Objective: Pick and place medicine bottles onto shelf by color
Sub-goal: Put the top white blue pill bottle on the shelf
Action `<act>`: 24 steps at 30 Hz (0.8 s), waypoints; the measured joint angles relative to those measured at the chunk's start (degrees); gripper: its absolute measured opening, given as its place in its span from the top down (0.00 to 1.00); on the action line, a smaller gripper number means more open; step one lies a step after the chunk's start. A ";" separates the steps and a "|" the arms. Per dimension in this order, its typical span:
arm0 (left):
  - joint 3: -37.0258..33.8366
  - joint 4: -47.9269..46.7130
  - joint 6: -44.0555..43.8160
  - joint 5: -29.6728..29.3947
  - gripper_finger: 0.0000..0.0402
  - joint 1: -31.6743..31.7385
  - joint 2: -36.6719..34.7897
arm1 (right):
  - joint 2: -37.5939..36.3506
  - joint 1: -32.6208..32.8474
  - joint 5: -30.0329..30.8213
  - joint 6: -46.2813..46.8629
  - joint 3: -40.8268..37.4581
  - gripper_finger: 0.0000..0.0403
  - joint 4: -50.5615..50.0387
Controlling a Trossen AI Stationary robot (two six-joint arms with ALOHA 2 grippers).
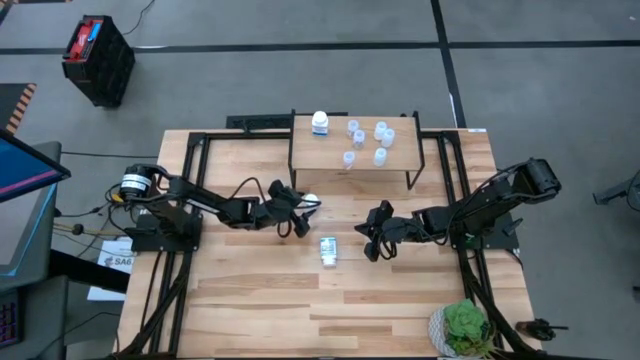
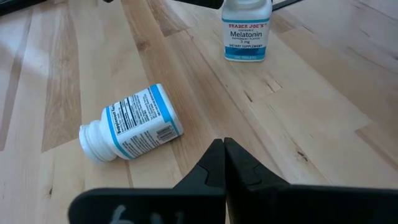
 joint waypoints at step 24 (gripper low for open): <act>-0.02 -3.11 2.04 -3.55 0.31 0.33 0.00 | 0.00 0.00 0.00 0.00 0.00 0.98 0.28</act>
